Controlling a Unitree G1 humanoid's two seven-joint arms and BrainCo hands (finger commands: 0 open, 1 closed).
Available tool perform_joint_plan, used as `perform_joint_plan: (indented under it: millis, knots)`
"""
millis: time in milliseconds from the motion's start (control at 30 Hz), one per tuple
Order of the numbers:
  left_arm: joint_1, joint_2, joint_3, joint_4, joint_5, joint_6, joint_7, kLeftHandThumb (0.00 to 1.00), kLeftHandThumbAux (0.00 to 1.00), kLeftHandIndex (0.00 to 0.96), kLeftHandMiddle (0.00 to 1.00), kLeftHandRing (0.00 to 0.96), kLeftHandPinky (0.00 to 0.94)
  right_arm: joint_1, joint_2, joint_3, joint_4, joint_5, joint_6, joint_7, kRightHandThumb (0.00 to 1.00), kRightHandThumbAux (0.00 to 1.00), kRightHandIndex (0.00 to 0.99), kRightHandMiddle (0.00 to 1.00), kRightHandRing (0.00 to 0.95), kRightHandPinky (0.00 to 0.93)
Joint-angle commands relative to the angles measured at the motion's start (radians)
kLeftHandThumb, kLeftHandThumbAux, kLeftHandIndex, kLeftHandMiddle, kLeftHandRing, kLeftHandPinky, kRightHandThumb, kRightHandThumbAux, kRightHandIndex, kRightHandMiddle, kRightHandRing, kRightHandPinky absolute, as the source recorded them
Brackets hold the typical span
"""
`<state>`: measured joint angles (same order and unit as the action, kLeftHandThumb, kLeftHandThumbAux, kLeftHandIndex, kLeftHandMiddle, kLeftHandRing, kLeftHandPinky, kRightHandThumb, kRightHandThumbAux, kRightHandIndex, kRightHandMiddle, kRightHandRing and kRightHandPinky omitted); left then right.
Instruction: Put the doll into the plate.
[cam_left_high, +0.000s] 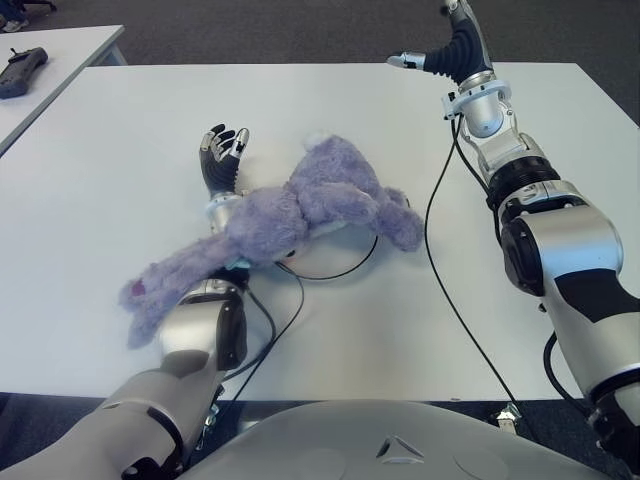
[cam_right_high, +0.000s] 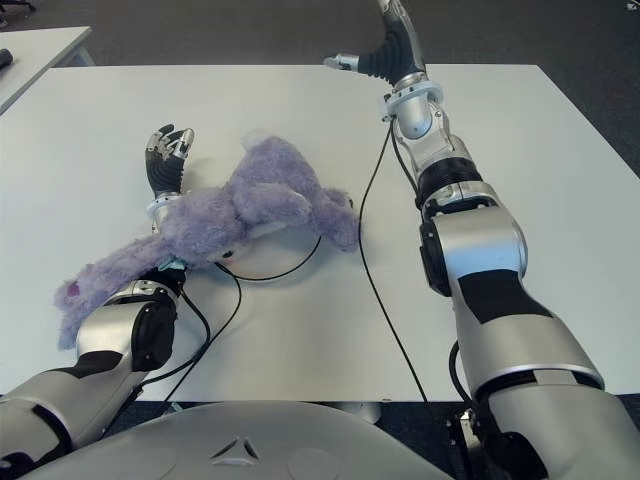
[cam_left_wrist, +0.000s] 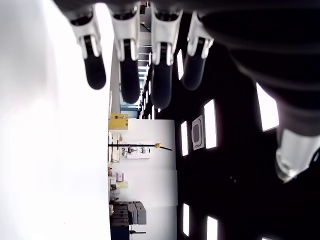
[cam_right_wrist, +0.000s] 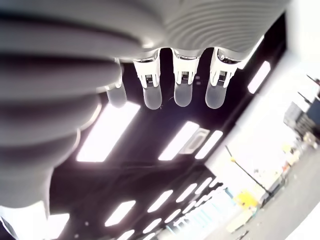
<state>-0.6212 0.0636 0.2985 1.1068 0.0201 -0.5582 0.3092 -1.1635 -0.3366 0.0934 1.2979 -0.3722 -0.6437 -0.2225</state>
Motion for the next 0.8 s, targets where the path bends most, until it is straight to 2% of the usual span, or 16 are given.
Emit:
perform_joint_plan:
  millis: [33,167,367,567,800]
  knots:
    - [0.299,-0.078,0.026,0.185,-0.038,0.018,-0.017,0.0,0.541,0.242,0.301,0.279,0.219,0.051,0.055,-0.097,0.051,0.116,0.078,0.117,0.0,0.719,0.024,0.002,0.0,0.0]
    - [0.301,-0.074,0.024,0.187,-0.036,0.02,-0.022,0.0,0.552,0.245,0.304,0.28,0.208,0.061,0.077,-0.183,0.058,0.209,0.108,0.22,0.0,0.749,0.023,0.002,0.0,0.0]
    - [0.304,-0.072,0.034,0.186,-0.047,0.011,-0.035,0.0,0.555,0.246,0.304,0.279,0.229,0.073,0.102,-0.263,0.06,0.285,0.143,0.312,0.0,0.805,0.021,0.007,0.0,0.026]
    - [0.302,-0.072,0.036,0.186,-0.049,0.025,-0.038,0.0,0.559,0.244,0.308,0.282,0.21,0.084,0.115,-0.305,0.059,0.319,0.168,0.357,0.0,0.825,0.018,0.008,0.0,0.031]
    - [0.303,-0.074,0.036,0.187,-0.048,0.019,-0.03,0.0,0.548,0.238,0.314,0.288,0.215,0.096,0.124,-0.346,0.056,0.35,0.198,0.391,0.0,0.791,0.013,0.001,0.0,0.002]
